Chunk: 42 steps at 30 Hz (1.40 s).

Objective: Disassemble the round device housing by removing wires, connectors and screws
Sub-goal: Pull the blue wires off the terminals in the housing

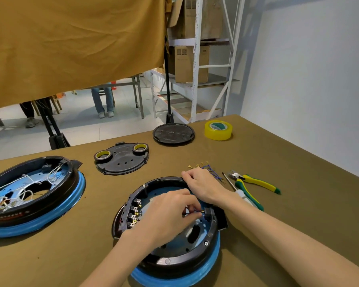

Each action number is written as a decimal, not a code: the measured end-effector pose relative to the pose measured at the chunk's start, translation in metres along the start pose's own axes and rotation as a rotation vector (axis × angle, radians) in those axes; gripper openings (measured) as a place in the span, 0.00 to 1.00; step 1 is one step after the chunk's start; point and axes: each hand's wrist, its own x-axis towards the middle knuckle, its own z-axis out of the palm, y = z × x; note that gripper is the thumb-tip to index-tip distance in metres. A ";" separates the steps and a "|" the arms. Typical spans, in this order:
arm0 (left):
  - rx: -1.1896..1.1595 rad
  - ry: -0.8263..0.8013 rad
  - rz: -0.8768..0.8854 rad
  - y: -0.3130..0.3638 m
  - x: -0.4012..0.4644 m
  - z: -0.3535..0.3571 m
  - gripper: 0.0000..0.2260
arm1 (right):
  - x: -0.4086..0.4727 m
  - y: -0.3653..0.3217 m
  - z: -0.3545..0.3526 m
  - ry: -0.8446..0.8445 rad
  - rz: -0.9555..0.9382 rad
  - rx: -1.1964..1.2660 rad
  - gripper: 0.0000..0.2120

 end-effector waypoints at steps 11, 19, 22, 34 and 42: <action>0.032 0.025 0.008 0.000 0.002 0.006 0.04 | 0.002 0.001 0.002 -0.010 0.006 -0.003 0.23; 0.062 0.039 0.052 0.002 0.005 0.007 0.03 | 0.002 -0.001 0.003 -0.018 -0.013 -0.033 0.22; 0.066 0.062 0.068 -0.002 0.002 0.008 0.02 | 0.001 0.000 0.003 -0.023 -0.022 -0.038 0.22; -0.503 0.327 -0.116 -0.007 0.004 0.000 0.03 | -0.002 0.006 0.002 0.076 -0.002 0.107 0.22; -0.962 0.497 -0.430 -0.026 0.011 -0.012 0.03 | -0.032 -0.014 -0.013 0.163 -0.174 0.475 0.17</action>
